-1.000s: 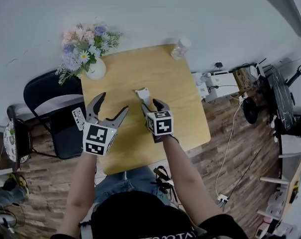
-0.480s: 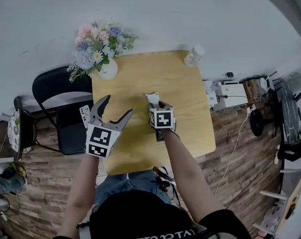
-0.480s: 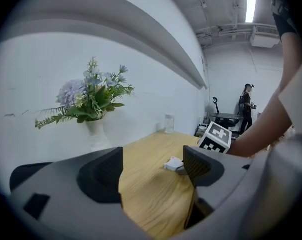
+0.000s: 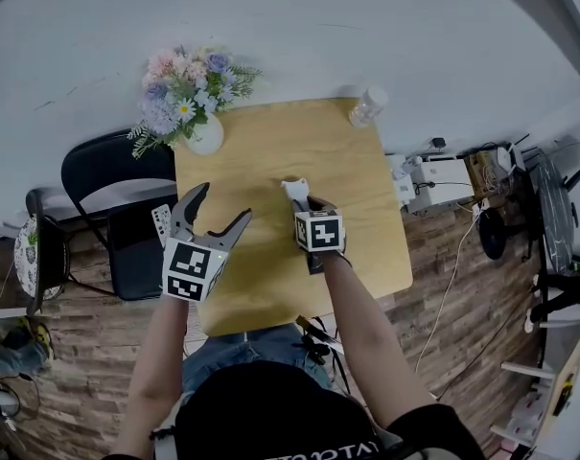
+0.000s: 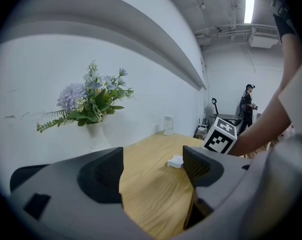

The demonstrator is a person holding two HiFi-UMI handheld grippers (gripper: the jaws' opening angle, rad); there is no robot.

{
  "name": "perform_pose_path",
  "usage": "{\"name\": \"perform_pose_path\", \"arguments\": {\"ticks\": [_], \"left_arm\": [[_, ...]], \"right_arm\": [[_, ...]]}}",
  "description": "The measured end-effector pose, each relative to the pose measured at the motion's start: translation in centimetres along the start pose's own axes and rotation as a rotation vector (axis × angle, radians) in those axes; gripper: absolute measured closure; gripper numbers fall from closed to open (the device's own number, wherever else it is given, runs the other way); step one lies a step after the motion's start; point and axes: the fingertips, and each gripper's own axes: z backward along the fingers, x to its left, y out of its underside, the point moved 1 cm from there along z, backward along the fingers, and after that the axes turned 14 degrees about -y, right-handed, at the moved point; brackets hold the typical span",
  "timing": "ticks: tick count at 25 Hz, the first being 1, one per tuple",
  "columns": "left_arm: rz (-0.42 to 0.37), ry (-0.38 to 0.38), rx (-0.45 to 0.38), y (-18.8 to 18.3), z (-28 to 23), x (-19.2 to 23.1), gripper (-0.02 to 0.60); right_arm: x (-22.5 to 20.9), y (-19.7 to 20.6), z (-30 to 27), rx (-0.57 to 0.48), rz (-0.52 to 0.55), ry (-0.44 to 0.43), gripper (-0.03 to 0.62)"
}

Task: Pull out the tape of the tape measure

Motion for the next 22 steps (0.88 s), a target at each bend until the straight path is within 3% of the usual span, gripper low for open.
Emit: {"name": "perform_pose_path", "arguments": {"ticks": [11, 22], "left_arm": [[0.079, 0.105, -0.079, -3.4, 0.6, -2.7, 0.204], [0.056, 0.207, -0.124, -7.0, 0.3, -5.6, 0.204]], "right_arm": [[1.4, -3.0, 6.1, -0.073, 0.023, -0.029, 0.451], [2.8, -5.4, 13.4, -0.213, 0.042, -0.052, 0.451]]}}
